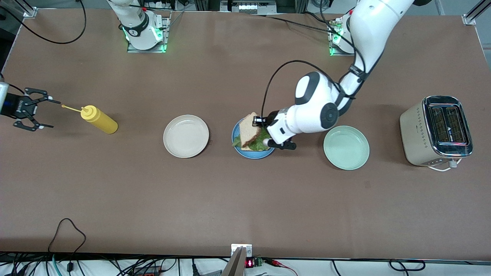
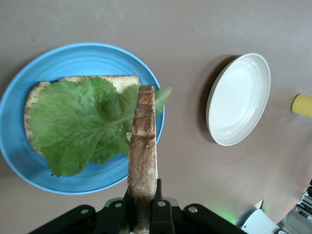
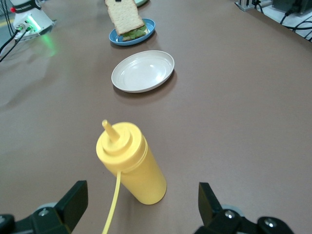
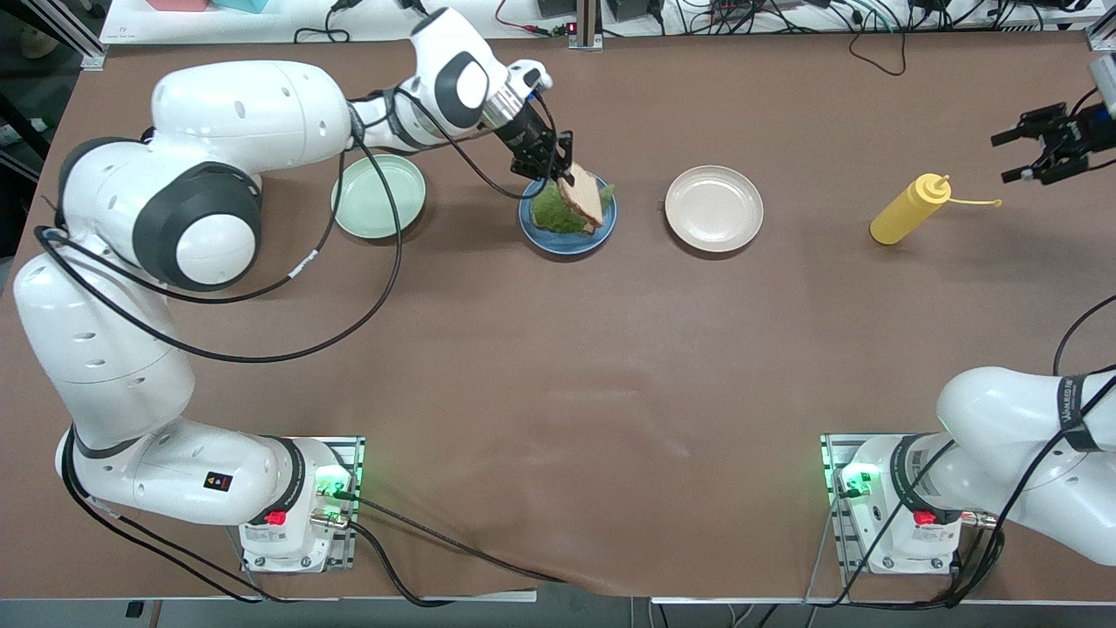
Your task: Make sandwich in blue plate with both arms
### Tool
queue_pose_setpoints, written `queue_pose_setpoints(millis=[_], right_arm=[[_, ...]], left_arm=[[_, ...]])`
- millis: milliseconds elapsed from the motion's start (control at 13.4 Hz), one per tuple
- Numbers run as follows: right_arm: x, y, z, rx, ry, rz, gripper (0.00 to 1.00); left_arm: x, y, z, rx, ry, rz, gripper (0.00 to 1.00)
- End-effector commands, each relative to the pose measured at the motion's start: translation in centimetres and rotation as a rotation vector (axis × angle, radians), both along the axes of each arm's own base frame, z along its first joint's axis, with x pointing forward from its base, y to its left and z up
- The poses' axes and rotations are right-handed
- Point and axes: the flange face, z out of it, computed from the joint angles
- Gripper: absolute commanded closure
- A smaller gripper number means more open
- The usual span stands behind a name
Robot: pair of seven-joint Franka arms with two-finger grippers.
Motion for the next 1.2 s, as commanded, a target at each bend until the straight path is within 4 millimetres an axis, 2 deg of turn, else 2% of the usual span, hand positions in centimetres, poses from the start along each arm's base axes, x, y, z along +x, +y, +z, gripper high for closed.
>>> queue_pose_setpoints(millis=[0, 75, 150, 225, 299, 449, 599, 674, 749, 824, 898, 973, 1048, 1123], right_arm=[[2.0, 2.4, 7.3, -0.113, 0.071, -0.016, 0.00], [2.5, 3.6, 9.9, -0.153, 0.108, -0.047, 0.00], [3.1, 6.1, 13.1, -0.198, 0.146, -0.077, 0.00], [3.6, 8.9, 16.5, -0.251, 0.170, -0.112, 0.00], [3.9, 12.1, 19.4, -0.300, 0.191, -0.139, 0.00], [2.9, 19.9, 25.9, -0.443, 0.243, -0.251, 0.00], [1.1, 27.8, 30.5, -0.589, 0.264, -0.380, 0.00], [0.4, 31.4, 31.5, -0.650, 0.270, -0.425, 0.00], [-0.3, 34.2, 32.1, -0.701, 0.289, -0.491, 0.00], [-0.8, 36.0, 32.3, -0.723, 0.333, -0.589, 0.00], [-0.9, 37.2, 32.1, -0.748, 0.390, -0.722, 0.00], [-0.8, 37.6, 31.6, -0.772, 0.424, -0.825, 0.00], [-0.3, 37.6, 30.5, -0.784, 0.459, -0.867, 0.00], [0.5, 37.0, 29.3, -0.791, 0.487, -0.879, 0.00]], left_arm=[[0.4, 0.3, -1.1, -0.025, -0.019, -0.034, 0.99], [0.4, 0.4, -1.7, -0.026, -0.015, -0.040, 0.98], [0.6, 0.8, -2.7, -0.021, -0.001, -0.035, 0.90], [1.3, 1.8, -3.5, -0.007, 0.002, -0.020, 0.76], [1.8, 2.8, -4.4, 0.008, 0.003, -0.010, 0.48], [2.6, 4.3, -6.0, 0.016, -0.003, -0.016, 0.00], [2.9, 5.3, -6.9, 0.012, 0.001, -0.017, 0.00], [3.2, 5.6, -6.5, 0.015, -0.007, -0.015, 0.00], [3.8, 6.3, -4.8, 0.026, -0.036, -0.012, 0.00], [3.8, 6.2, -1.6, 0.028, -0.073, -0.017, 0.00], [3.8, 6.5, 2.4, 0.030, -0.105, -0.033, 0.00], [3.8, 7.7, 5.7, 0.043, -0.108, -0.051, 0.00], [4.2, 9.9, 8.6, 0.061, -0.121, -0.046, 0.00], [4.7, 13.0, 11.2, 0.110, -0.143, -0.051, 0.00]])
